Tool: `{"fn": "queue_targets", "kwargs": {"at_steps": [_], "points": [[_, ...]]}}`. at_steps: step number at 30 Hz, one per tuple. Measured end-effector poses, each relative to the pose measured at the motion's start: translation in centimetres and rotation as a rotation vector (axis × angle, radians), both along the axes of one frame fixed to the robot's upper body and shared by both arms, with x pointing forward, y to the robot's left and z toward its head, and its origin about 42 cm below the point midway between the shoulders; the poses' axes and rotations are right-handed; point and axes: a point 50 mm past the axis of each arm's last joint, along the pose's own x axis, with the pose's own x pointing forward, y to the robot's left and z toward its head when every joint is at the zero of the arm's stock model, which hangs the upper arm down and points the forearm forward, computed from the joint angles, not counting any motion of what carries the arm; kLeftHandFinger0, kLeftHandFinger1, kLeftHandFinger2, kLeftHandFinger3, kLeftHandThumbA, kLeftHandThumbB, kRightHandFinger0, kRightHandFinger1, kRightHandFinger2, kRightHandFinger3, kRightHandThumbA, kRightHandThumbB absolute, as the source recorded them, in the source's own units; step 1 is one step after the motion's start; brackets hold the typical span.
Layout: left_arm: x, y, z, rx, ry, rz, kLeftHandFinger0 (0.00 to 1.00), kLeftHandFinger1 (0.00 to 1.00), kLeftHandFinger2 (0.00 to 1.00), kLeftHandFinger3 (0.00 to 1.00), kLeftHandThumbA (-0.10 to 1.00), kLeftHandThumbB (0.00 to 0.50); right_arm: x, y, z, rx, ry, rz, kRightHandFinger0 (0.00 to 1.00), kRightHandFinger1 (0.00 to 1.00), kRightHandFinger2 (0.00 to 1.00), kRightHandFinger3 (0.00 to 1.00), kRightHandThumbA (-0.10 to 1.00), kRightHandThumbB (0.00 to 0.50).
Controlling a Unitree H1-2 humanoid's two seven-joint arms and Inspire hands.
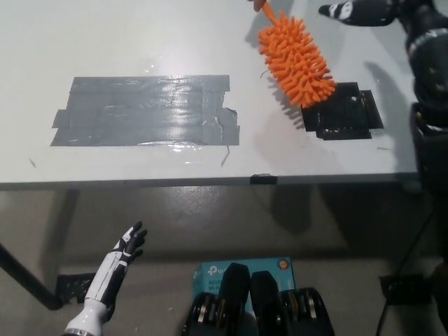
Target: A person hands an oraange duster to the robot and the robot grabs it with its right hand and places it on the black marked spot infron tof it on the desk
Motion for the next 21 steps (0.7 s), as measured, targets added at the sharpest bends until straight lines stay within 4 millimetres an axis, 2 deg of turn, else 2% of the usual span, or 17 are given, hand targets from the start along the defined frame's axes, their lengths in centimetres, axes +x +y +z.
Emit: {"fn": "queue_targets", "kwargs": {"at_steps": [2, 6, 8, 10, 11, 21], "points": [[0.1, 0.0, 0.1, 0.002, -0.002, -0.001, 1.00, 1.00, 1.00, 1.00, 1.00, 0.292, 1.5, 0.3, -0.8, 0.003, 0.078, -0.005, 1.00, 1.00, 1.00, 1.00, 1.00, 0.375], [0.2, -0.1, 0.2, 0.008, -0.007, -0.005, 1.00, 1.00, 1.00, 1.00, 1.00, 0.286, 4.2, 0.9, -2.0, 0.021, 0.225, -0.005, 1.00, 1.00, 1.00, 1.00, 1.00, 0.357], [0.3, -0.2, 0.3, 0.011, -0.011, -0.008, 1.00, 1.00, 1.00, 1.00, 1.00, 0.288, 5.0, 1.2, -2.6, 0.051, 0.284, 0.008, 1.00, 1.00, 1.00, 1.00, 1.00, 0.405], [0.5, -0.3, 0.5, 0.014, -0.017, -0.011, 1.00, 1.00, 1.00, 1.00, 1.00, 0.280, 5.9, 1.6, -3.5, 0.070, 0.355, 0.018, 1.00, 1.00, 1.00, 1.00, 1.00, 0.409], [0.6, -0.3, 0.6, 0.015, -0.019, -0.012, 1.00, 1.00, 1.00, 1.00, 1.00, 0.281, 6.1, 1.7, -3.7, 0.074, 0.369, 0.021, 1.00, 1.00, 1.00, 1.00, 1.00, 0.422], [0.8, -0.3, 0.9, 0.018, -0.030, -0.015, 1.00, 1.00, 1.00, 1.00, 1.00, 0.258, 6.9, 3.6, -9.3, 0.049, 0.552, 0.043, 1.00, 1.00, 1.00, 1.00, 1.00, 0.371]]}}
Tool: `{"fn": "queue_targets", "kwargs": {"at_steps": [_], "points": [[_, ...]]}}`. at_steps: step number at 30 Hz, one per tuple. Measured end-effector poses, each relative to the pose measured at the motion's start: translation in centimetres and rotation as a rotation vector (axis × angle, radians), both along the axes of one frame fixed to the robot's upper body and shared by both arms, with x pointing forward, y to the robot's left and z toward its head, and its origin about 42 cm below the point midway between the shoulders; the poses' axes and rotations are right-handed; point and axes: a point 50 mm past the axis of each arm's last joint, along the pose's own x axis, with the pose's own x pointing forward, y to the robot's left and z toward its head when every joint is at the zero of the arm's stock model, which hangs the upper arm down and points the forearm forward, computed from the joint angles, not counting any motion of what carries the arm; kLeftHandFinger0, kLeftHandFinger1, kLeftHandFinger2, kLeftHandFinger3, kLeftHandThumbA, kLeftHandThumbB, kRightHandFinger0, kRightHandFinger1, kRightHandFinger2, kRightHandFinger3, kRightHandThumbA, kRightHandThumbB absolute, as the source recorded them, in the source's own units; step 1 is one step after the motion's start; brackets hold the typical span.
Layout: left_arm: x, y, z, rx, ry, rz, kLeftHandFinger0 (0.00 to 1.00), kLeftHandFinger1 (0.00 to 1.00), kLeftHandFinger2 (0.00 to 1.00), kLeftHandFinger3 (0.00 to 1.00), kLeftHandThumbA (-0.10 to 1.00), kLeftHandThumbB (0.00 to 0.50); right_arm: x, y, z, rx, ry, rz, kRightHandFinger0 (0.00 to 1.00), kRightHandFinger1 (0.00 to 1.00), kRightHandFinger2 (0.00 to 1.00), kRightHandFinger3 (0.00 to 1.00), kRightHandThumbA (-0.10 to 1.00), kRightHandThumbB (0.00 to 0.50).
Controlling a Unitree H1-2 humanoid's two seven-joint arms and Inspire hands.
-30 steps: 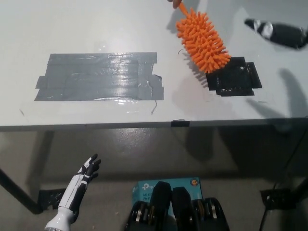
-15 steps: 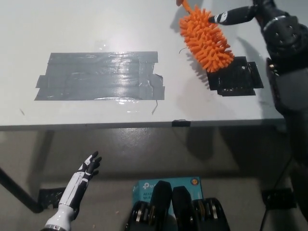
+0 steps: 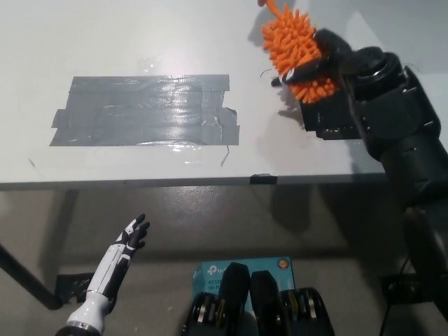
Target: A person hands an oraange duster to the robot and the robot grabs it with its right hand and places it on the black marked spot infron tof it on the desk
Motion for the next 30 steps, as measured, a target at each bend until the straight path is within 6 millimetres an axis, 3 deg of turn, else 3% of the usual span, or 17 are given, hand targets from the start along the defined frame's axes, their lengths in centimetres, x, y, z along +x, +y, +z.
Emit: {"fn": "queue_targets", "kwargs": {"at_steps": [3, 7, 8, 9, 10, 11, 12, 13, 14, 15, 16, 17, 18, 20, 21, 27, 30], "points": [[0.1, 0.0, 0.1, 0.000, -0.003, -0.001, 1.00, 1.00, 1.00, 1.00, 1.00, 0.262, 0.0, 0.0, -1.1, 0.017, 0.025, 0.009, 1.00, 1.00, 1.00, 1.00, 1.00, 0.392], [0.4, -0.1, 0.3, 0.000, -0.009, -0.003, 1.00, 1.00, 1.00, 1.00, 1.00, 0.258, 0.0, -0.1, -2.0, 0.030, 0.038, 0.024, 1.00, 1.00, 1.00, 1.00, 0.98, 0.372], [0.5, -0.1, 0.4, 0.000, -0.011, -0.003, 1.00, 1.00, 1.00, 1.00, 1.00, 0.256, 0.0, -0.2, -2.3, 0.028, 0.045, 0.027, 1.00, 1.00, 1.00, 1.00, 0.82, 0.385], [0.5, -0.1, 0.5, 0.000, -0.013, -0.004, 1.00, 1.00, 1.00, 1.00, 1.00, 0.255, -0.1, -0.2, -2.5, 0.027, 0.049, 0.030, 1.00, 1.00, 1.00, 1.00, 0.77, 0.384], [0.6, -0.1, 0.6, 0.000, -0.016, -0.005, 1.00, 1.00, 1.00, 1.00, 1.00, 0.246, -0.1, -0.2, -2.7, 0.031, 0.054, 0.033, 0.65, 0.65, 0.88, 1.00, 0.34, 0.300], [0.6, -0.2, 0.6, -0.001, -0.018, -0.006, 1.00, 1.00, 1.00, 1.00, 1.00, 0.245, -0.1, -0.2, -2.7, 0.034, 0.055, 0.033, 0.38, 0.47, 0.84, 1.00, 0.29, 0.314], [0.7, -0.2, 0.7, -0.001, -0.020, -0.007, 1.00, 1.00, 1.00, 1.00, 1.00, 0.232, -0.1, -0.3, -2.9, 0.049, 0.062, 0.027, 0.08, 0.11, 0.40, 1.00, 0.08, 0.298], [0.7, -0.2, 0.7, -0.001, -0.021, -0.009, 1.00, 1.00, 1.00, 1.00, 1.00, 0.228, -0.1, -0.4, -2.9, 0.067, 0.067, 0.019, 0.02, 0.02, 0.24, 0.77, -0.06, 0.303], [0.8, -0.2, 0.8, -0.001, -0.023, -0.012, 1.00, 1.00, 1.00, 1.00, 1.00, 0.221, -0.1, -0.5, -3.0, 0.101, 0.071, 0.001, 0.00, 0.03, 0.31, 0.60, -0.09, 0.280], [0.9, -0.2, 0.9, 0.000, -0.024, -0.014, 1.00, 1.00, 1.00, 1.00, 1.00, 0.220, 0.0, -0.6, -3.0, 0.103, 0.067, -0.008, 0.00, 0.06, 0.41, 0.57, -0.10, 0.272], [1.0, -0.2, 0.9, 0.001, -0.026, -0.016, 1.00, 1.00, 1.00, 1.00, 1.00, 0.214, 0.0, -0.7, -3.0, 0.102, 0.060, -0.019, 0.00, 0.15, 0.52, 0.45, -0.10, 0.237], [1.1, -0.2, 1.0, 0.002, -0.028, -0.019, 1.00, 1.00, 1.00, 1.00, 1.00, 0.213, 0.0, -0.7, -2.9, 0.100, 0.054, -0.028, 0.00, 0.23, 0.65, 0.52, -0.10, 0.242], [1.1, -0.2, 1.0, 0.002, -0.028, -0.019, 1.00, 1.00, 1.00, 1.00, 1.00, 0.196, 0.0, -0.7, -2.9, 0.100, 0.054, -0.028, 0.00, 0.36, 0.85, 0.67, -0.10, 0.224], [1.4, -0.3, 1.3, 0.004, -0.036, -0.025, 1.00, 1.00, 1.00, 1.00, 1.00, 0.181, 0.1, -0.9, -2.8, 0.103, 0.031, -0.057, 0.00, 0.36, 0.84, 0.84, -0.10, 0.222], [1.4, -0.3, 1.4, 0.004, -0.037, -0.027, 1.00, 1.00, 1.00, 1.00, 1.00, 0.176, 0.1, -0.9, -2.7, 0.120, 0.019, -0.067, 0.00, 0.37, 0.85, 0.86, -0.10, 0.228], [1.4, -0.4, 1.3, 0.005, -0.034, -0.037, 1.00, 1.00, 1.00, 1.00, 1.00, 0.193, -0.1, -0.9, -1.1, 0.249, -0.080, -0.080, 0.00, 0.45, 0.92, 0.93, -0.10, 0.232], [1.4, -0.4, 1.3, 0.004, -0.032, -0.036, 1.00, 1.00, 1.00, 1.00, 1.00, 0.193, -0.7, -0.8, -0.4, 0.305, -0.136, -0.074, 0.02, 0.51, 0.94, 0.94, -0.10, 0.207]]}}
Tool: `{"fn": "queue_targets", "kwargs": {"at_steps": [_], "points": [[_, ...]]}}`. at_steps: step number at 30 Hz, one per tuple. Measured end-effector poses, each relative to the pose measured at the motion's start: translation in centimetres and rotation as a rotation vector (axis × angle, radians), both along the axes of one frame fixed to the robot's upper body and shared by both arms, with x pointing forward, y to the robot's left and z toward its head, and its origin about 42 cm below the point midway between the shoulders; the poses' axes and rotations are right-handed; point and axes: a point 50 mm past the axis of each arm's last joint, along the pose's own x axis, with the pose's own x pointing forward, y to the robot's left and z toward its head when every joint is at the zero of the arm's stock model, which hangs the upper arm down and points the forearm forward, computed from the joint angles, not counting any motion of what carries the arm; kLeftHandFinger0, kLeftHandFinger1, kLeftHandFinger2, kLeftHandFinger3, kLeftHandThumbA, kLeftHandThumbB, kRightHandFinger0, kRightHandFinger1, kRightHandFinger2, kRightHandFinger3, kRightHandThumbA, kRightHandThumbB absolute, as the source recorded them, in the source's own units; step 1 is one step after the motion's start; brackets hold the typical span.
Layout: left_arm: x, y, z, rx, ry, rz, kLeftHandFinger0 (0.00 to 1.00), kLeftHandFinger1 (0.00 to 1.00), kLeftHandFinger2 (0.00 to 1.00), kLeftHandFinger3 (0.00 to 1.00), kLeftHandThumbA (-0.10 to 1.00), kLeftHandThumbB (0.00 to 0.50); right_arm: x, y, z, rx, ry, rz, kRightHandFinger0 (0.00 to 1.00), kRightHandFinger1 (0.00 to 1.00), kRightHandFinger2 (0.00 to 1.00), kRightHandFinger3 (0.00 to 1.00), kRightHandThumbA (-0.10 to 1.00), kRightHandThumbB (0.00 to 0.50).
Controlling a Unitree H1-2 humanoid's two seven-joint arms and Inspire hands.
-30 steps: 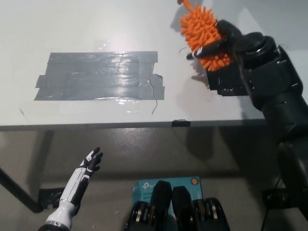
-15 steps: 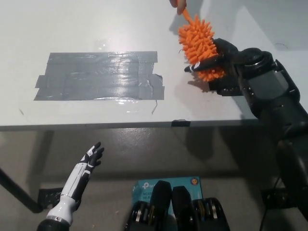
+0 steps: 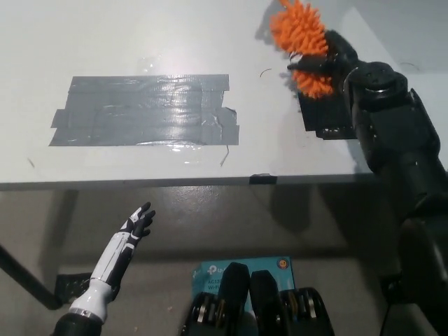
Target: A person hands an oraange duster to the robot and the robot grabs it with its right hand and places it on the black marked spot infron tof it on the desk
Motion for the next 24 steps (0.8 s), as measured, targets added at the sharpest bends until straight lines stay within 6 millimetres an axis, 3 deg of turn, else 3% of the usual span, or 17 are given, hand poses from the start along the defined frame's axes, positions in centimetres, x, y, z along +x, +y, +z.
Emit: {"fn": "queue_targets", "kwargs": {"at_steps": [3, 7, 12, 15, 19, 21, 23, 24], "points": [[0.0, 0.0, 0.0, 0.000, 0.002, 0.001, 1.00, 1.00, 1.00, 1.00, 1.00, 0.178, -0.5, -0.2, 1.0, 0.028, -0.053, -0.001, 0.06, 0.61, 1.00, 1.00, -0.10, 0.180], [0.0, 0.0, -0.1, 0.001, 0.008, 0.002, 1.00, 1.00, 1.00, 1.00, 1.00, 0.182, -1.4, -0.8, 2.3, 0.064, -0.119, -0.006, 0.05, 0.61, 0.97, 1.00, -0.10, 0.163], [-0.1, 0.1, -0.5, 0.002, 0.022, 0.005, 1.00, 1.00, 1.00, 1.00, 1.00, 0.180, -2.8, -1.9, 3.6, 0.107, -0.182, -0.022, 0.17, 0.69, 1.00, 1.00, -0.10, 0.163], [-0.1, 0.1, -0.6, 0.002, 0.026, 0.006, 1.00, 1.00, 1.00, 1.00, 1.00, 0.180, -3.3, -2.4, 4.3, 0.120, -0.208, -0.031, 0.15, 0.62, 0.95, 0.95, -0.10, 0.163], [0.1, 0.2, -0.5, 0.003, 0.023, 0.004, 1.00, 1.00, 1.00, 1.00, 1.00, 0.181, -4.7, -5.6, 7.8, 0.115, -0.322, -0.072, 0.15, 0.66, 1.00, 1.00, -0.10, 0.162], [0.3, 0.3, -0.3, 0.006, 0.017, 0.001, 1.00, 1.00, 1.00, 1.00, 1.00, 0.181, -4.8, -7.0, 8.4, 0.091, -0.340, -0.093, 0.18, 0.67, 1.00, 1.00, -0.10, 0.160], [0.5, 0.6, -0.1, 0.013, 0.013, 0.001, 1.00, 1.00, 1.00, 1.00, 1.00, 0.188, -4.7, -8.7, 8.5, 0.049, -0.337, -0.119, 0.21, 0.66, 0.98, 0.96, -0.10, 0.159], [0.5, 0.6, -0.1, 0.015, 0.012, 0.002, 1.00, 1.00, 1.00, 1.00, 1.00, 0.184, -4.6, -9.1, 8.3, 0.032, -0.329, -0.126, 0.21, 0.65, 0.96, 0.86, -0.10, 0.155]]}}
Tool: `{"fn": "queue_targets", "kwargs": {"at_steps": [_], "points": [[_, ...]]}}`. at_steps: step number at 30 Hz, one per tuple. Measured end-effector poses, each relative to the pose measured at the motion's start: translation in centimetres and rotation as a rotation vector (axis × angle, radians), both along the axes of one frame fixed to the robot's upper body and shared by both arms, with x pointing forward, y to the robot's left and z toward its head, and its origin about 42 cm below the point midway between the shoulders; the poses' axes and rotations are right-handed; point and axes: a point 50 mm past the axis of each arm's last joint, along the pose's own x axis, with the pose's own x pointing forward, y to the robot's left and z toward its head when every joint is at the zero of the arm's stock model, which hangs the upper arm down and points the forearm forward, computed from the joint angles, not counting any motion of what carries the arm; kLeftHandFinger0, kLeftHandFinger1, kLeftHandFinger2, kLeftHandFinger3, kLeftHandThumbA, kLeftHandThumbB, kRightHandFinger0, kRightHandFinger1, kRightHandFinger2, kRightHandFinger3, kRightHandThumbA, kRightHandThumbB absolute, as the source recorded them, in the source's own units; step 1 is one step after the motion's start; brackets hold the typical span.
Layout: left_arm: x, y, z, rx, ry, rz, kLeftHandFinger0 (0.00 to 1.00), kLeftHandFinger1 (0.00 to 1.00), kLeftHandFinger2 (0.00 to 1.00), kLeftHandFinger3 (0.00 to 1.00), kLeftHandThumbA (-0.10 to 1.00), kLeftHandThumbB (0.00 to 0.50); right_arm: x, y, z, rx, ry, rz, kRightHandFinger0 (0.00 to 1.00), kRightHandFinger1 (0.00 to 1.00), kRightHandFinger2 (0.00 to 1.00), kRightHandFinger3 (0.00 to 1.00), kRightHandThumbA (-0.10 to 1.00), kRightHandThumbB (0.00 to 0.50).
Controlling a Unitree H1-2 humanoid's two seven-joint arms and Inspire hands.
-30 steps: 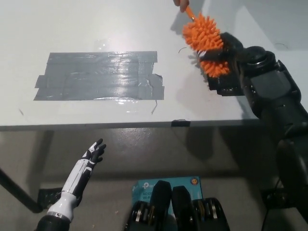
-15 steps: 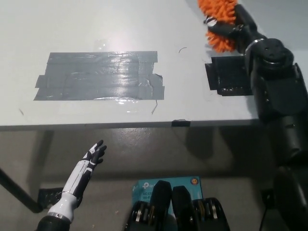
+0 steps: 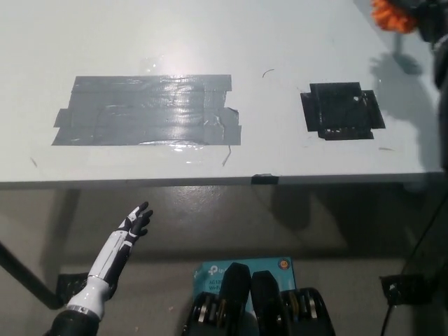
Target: A person hands an oraange duster to the robot and the robot grabs it with its right hand and places it on the black marked spot infron tof it on the desk
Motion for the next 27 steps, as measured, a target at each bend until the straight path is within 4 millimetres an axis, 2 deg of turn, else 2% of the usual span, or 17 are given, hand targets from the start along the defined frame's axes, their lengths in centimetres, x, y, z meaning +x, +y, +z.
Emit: {"fn": "queue_targets", "kwargs": {"at_steps": [3, 4, 7, 8, 9, 10, 11, 12, 13, 15, 17, 19, 20, 21, 22, 23, 27], "points": [[0.1, 0.0, 0.1, 0.001, -0.001, -0.003, 1.00, 1.00, 1.00, 1.00, 1.00, 0.177, 0.7, -1.2, -1.8, -0.064, 0.061, -0.032, 0.21, 0.65, 0.96, 0.78, -0.10, 0.173], [0.1, 0.0, 0.1, 0.001, -0.002, -0.008, 1.00, 1.00, 1.00, 1.00, 1.00, 0.177, 1.3, -1.5, -4.1, -0.121, 0.126, -0.046, 0.18, 0.61, 0.93, 0.75, -0.10, 0.185], [0.3, -0.1, 0.3, 0.002, -0.007, -0.010, 1.00, 1.00, 1.00, 1.00, 1.00, 0.166, 1.9, -1.7, -7.7, -0.193, 0.224, -0.063, 0.14, 0.58, 0.91, 0.79, -0.10, 0.165], [0.4, -0.1, 0.3, 0.002, -0.008, -0.010, 1.00, 1.00, 1.00, 1.00, 1.00, 0.165, 2.0, -1.7, -8.7, -0.210, 0.251, -0.065, 0.34, 0.70, 0.92, 0.79, -0.10, 0.170], [0.4, -0.1, 0.4, 0.002, -0.009, -0.011, 1.00, 1.00, 1.00, 1.00, 1.00, 0.164, 2.0, -1.7, -10.1, -0.241, 0.288, -0.066, 0.39, 0.65, 0.86, 0.77, -0.10, 0.172], [0.4, -0.1, 0.4, 0.002, -0.010, -0.011, 1.00, 1.00, 1.00, 1.00, 1.00, 0.156, 2.0, -1.7, -11.7, -0.271, 0.323, -0.068, 0.24, 0.50, 0.81, 0.73, -0.10, 0.192], [0.4, -0.1, 0.4, 0.002, -0.009, -0.010, 1.00, 1.00, 1.00, 1.00, 1.00, 0.156, 2.0, -1.6, -13.1, -0.298, 0.358, -0.069, 0.24, 0.50, 0.81, 0.73, -0.10, 0.192], [0.4, -0.1, 0.4, 0.003, -0.009, -0.011, 1.00, 1.00, 1.00, 1.00, 1.00, 0.156, 2.0, -1.6, -13.6, -0.307, 0.369, -0.069, 0.36, 0.60, 0.82, 0.72, -0.10, 0.218], [0.4, -0.1, 0.4, 0.003, -0.009, -0.011, 1.00, 1.00, 1.00, 1.00, 1.00, 0.156, 2.0, -1.7, -14.6, -0.324, 0.394, -0.070, 0.26, 0.49, 0.73, 0.68, -0.10, 0.214], [0.4, -0.1, 0.4, 0.003, -0.009, -0.010, 1.00, 1.00, 1.00, 1.00, 1.00, 0.157, 1.9, -1.6, -15.8, -0.355, 0.417, -0.066, 0.16, 0.50, 0.80, 0.71, -0.10, 0.214], [0.4, -0.1, 0.4, 0.003, -0.009, -0.010, 1.00, 1.00, 1.00, 1.00, 1.00, 0.149, 1.9, -1.5, -16.7, -0.372, 0.429, -0.067, 0.14, 0.55, 0.86, 0.74, -0.10, 0.211], [0.4, -0.1, 0.4, 0.003, -0.009, -0.010, 1.00, 1.00, 1.00, 1.00, 1.00, 0.148, 2.0, -1.3, -16.8, -0.385, 0.420, -0.068, 0.30, 0.70, 0.99, 0.82, -0.10, 0.195], [0.5, -0.1, 0.4, 0.002, -0.010, -0.010, 1.00, 1.00, 1.00, 1.00, 1.00, 0.149, 2.2, -1.2, -16.7, -0.393, 0.410, -0.067, 0.35, 0.68, 0.91, 0.79, -0.10, 0.194], [0.5, -0.1, 0.4, 0.002, -0.011, -0.011, 1.00, 1.00, 1.00, 1.00, 1.00, 0.157, 2.2, -1.2, -16.7, -0.396, 0.407, -0.065, 0.72, 0.97, 1.00, 1.00, 0.23, 0.307], [0.5, -0.1, 0.5, 0.003, -0.011, -0.011, 1.00, 1.00, 1.00, 1.00, 1.00, 0.157, 2.2, -1.1, -16.7, -0.398, 0.399, -0.059, 0.72, 0.97, 1.00, 1.00, 0.23, 0.307], [0.5, -0.1, 0.5, 0.003, -0.011, -0.011, 1.00, 1.00, 1.00, 1.00, 1.00, 0.165, 2.2, -1.0, -16.9, -0.399, 0.395, -0.050, 1.00, 1.00, 1.00, 1.00, 0.48, 0.341], [0.6, -0.1, 0.5, 0.004, -0.013, -0.011, 1.00, 1.00, 1.00, 1.00, 1.00, 0.179, 2.3, -1.0, -16.9, -0.414, 0.380, 0.010, 1.00, 1.00, 1.00, 1.00, 0.63, 0.394]]}}
